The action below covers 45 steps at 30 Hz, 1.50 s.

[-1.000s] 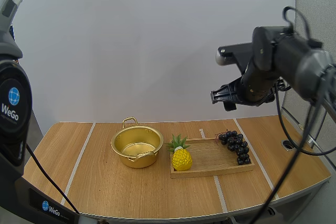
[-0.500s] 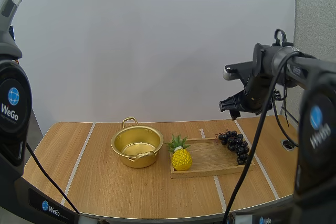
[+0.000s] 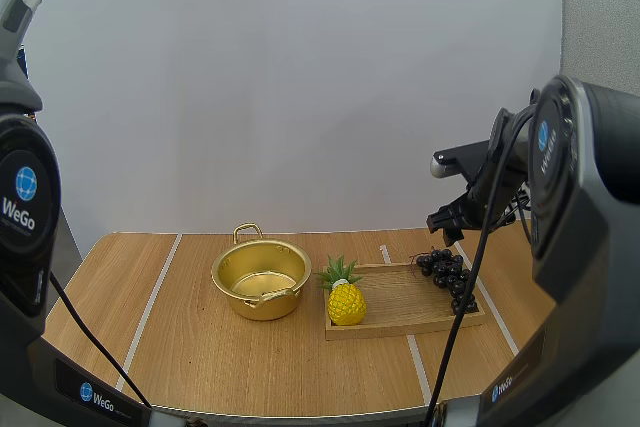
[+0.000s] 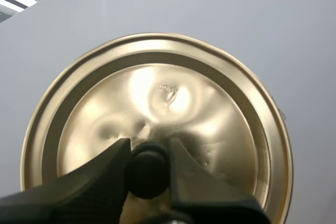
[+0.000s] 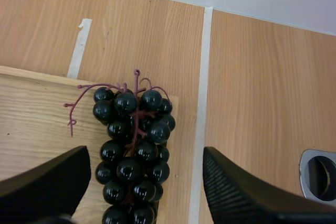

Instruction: Open the pot, put the grape inside, and close it

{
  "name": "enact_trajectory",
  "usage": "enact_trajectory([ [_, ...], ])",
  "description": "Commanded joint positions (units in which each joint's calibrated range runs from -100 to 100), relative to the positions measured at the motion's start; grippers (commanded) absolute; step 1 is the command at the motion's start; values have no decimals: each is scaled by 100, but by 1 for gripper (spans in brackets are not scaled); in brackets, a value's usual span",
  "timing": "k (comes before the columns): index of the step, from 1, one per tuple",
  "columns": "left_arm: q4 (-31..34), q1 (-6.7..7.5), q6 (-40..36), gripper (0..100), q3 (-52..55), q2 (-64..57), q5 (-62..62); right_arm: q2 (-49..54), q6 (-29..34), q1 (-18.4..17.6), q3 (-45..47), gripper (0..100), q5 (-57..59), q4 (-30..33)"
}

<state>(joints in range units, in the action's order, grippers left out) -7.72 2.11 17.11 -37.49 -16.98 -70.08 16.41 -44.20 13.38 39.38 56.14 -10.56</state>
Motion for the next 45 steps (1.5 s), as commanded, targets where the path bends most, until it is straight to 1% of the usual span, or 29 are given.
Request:
enact_trajectory([
  [1,-18,12,-81,0,-34,-22,316,-356,-391,24,2,100,-426,-225],
  [5,-18,12,-81,0,-34,-22,316,-728,-766,24,2,100,-542,-628],
  [10,-18,12,-81,0,-34,-22,316,-902,-1024,-2,2,100,-540,-979],
  [17,-18,12,-81,0,-34,-22,316,-945,-1053,-76,2,100,-741,-992],
  [26,-18,12,-81,0,-34,-22,316,-1619,-1093,-120,-11,100,-952,-1015],
  [37,-18,12,-81,0,-34,-22,316,-2030,-1093,-141,-11,100,-1185,-1046],
  [38,-18,12,-81,0,-34,-22,316,-2059,-1093,-141,-11,91,-1125,-1075],
  [39,-18,12,-81,0,-34,-22,316,-2074,-1093,-141,-11,75,-1047,-1101],
  [40,-18,12,-81,0,-34,-22,316,-2074,-1093,-148,-11,51,-938,-1112],
  [41,-18,12,-81,0,-34,-22,316,-2074,-1093,-148,-11,25,-843,-1173],
  [42,-18,12,-81,0,-34,-22,316,-2074,-1093,-148,-11,3,-823,-1200],
  [43,-18,12,-81,0,-34,-22,316,-2059,-1093,-148,-11,0,-839,-1242],
  [45,-18,12,-81,0,-34,-22,316,-2059,-1093,-148,-28,0,-910,-1231],
])
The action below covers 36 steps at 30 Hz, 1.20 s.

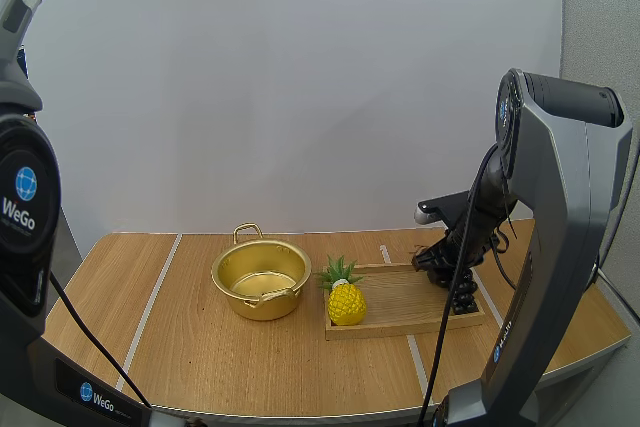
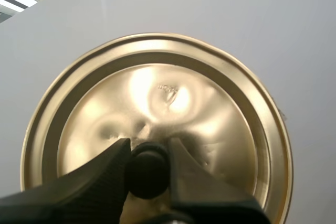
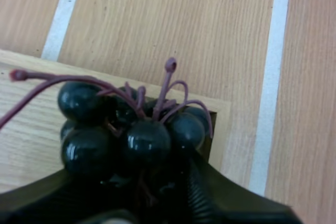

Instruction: Open the pot, put the grape inside, and close it

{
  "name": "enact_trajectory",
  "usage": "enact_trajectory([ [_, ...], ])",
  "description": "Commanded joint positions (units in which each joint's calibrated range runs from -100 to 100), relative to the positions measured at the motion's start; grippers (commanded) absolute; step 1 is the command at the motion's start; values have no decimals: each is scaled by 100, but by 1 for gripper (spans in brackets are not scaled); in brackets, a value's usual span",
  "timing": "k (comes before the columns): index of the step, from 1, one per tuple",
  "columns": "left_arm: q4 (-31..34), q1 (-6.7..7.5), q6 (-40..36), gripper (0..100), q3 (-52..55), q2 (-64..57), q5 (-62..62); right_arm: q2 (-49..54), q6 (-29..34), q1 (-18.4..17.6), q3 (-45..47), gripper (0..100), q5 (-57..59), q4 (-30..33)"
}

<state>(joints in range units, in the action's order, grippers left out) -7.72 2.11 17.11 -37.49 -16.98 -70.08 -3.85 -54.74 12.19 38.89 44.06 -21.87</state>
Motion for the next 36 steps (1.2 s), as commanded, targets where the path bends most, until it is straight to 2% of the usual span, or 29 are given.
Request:
enact_trajectory([
  [1,-18,12,-81,0,-34,-22,316,-33,-39,-28,2,0,318,-99],
  [6,-18,12,-81,0,-34,-22,316,331,-39,-28,-42,0,692,-169],
  [11,-18,12,-81,0,-34,-22,316,1291,-39,-55,-42,0,1147,-348],
  [16,-18,12,-81,0,-34,-22,316,2260,-39,-309,-42,0,1713,-361],
  [24,-18,12,-81,0,-34,-22,316,3402,320,-1120,-59,0,1938,-454],
  [29,-18,12,-81,0,-34,-22,316,3417,731,-1710,-467,0,2390,-431],
  [36,-18,12,-81,0,-34,-22,316,3186,1204,-2462,-892,0,2311,-392],
])
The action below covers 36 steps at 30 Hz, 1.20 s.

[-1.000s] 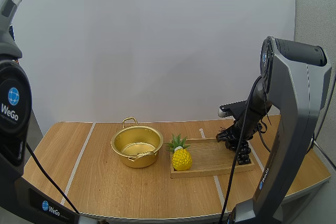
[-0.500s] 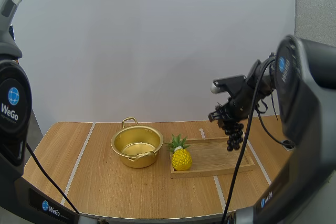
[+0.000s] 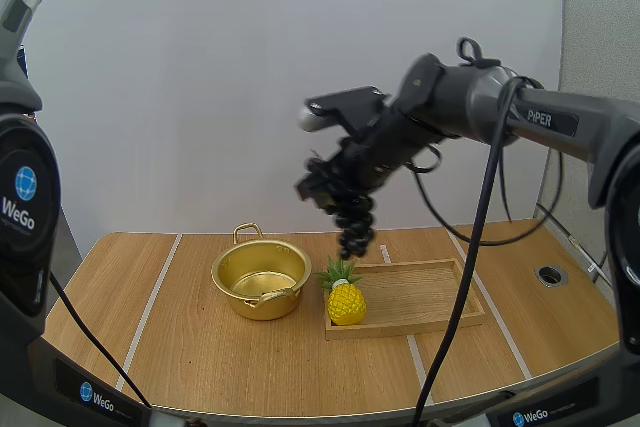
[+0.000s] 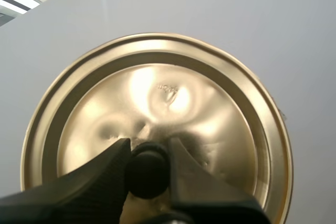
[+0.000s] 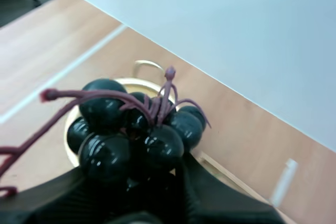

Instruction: Open the pot, put the grape inside, and close it

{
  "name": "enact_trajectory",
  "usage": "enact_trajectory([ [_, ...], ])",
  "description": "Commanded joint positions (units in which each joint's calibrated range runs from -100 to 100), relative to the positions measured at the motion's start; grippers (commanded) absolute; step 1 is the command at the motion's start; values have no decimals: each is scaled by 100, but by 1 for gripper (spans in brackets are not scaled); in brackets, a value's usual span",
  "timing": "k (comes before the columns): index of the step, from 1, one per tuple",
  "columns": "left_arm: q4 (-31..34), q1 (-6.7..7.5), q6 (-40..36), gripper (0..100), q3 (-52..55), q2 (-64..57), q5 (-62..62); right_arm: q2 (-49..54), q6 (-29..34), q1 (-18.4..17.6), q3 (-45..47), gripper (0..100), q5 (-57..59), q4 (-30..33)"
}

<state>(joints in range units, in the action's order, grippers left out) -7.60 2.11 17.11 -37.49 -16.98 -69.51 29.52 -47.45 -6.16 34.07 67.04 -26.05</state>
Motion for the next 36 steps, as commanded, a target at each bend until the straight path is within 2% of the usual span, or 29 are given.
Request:
enact_trajectory([
  [1,-29,12,-81,0,-34,-22,259,-235,521,-716,-461,0,13,54],
  [8,-29,12,-81,0,-34,-22,259,-1153,704,-1121,-912,0,-144,147],
  [22,-29,12,-81,0,-34,-22,259,-2930,694,-1130,-1984,0,-221,113],
  [29,-29,12,-81,0,-34,-22,259,-3508,694,-1130,-2139,0,-367,210],
  [36,-29,12,-81,0,-34,-22,259,-3776,694,-1130,-2112,0,94,571],
])
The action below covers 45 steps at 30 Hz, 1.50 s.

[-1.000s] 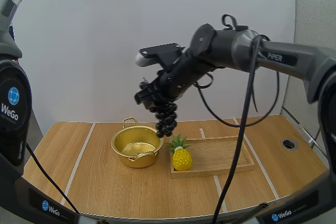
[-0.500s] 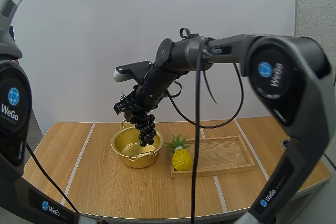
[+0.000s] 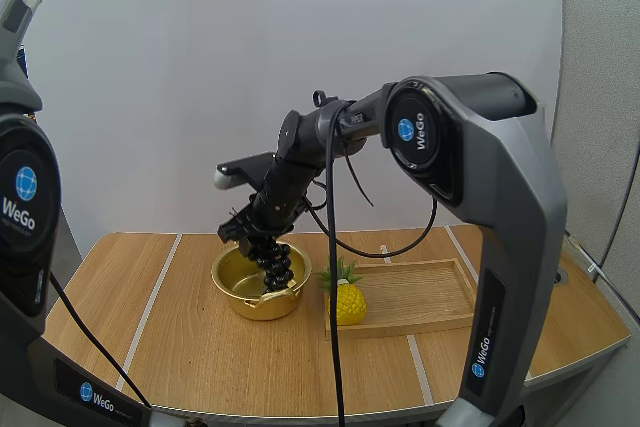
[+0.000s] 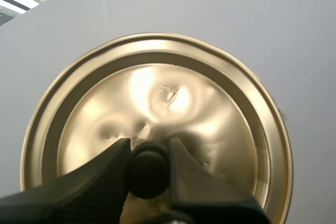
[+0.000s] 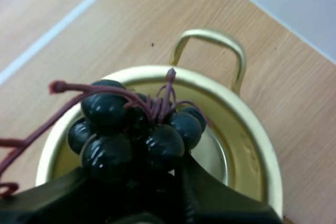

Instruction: Open the pot, put the grape inside, and close it

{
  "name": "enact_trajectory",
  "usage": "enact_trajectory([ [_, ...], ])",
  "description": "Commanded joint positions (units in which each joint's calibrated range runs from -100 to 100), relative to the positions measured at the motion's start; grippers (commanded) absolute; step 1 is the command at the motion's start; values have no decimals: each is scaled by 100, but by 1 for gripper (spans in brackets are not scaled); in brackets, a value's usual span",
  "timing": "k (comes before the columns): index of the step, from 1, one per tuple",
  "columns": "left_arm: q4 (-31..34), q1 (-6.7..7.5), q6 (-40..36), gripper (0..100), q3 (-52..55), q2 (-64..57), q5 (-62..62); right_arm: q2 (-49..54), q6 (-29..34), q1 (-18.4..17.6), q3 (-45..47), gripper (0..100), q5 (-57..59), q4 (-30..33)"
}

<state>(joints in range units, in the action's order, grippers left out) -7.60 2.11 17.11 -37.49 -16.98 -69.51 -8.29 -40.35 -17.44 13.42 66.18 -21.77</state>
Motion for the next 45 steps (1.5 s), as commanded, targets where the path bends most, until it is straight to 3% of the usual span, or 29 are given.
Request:
enact_trajectory([
  [1,-29,12,-81,0,-34,-22,259,-7,-17,-2,-35,0,218,205],
  [29,-29,12,-81,0,-34,-22,259,-1047,-21,-21,-5,0,474,185],
  [30,-29,12,-81,0,-34,-22,259,-1017,-21,-28,-5,7,474,185],
  [31,-29,12,-81,0,-34,-22,259,-1016,-21,-24,-5,21,474,185],
  [32,-29,12,-81,0,-34,-22,259,-1001,-21,-24,-5,39,474,185],
  [34,-29,12,-81,0,-34,-22,259,-989,-21,-24,-5,84,474,206],
  [35,-29,12,-81,0,-34,-22,259,-989,3,-24,-5,100,474,252],
  [45,-29,12,-81,0,-34,-22,259,-501,-3,-39,-5,100,454,156],
])
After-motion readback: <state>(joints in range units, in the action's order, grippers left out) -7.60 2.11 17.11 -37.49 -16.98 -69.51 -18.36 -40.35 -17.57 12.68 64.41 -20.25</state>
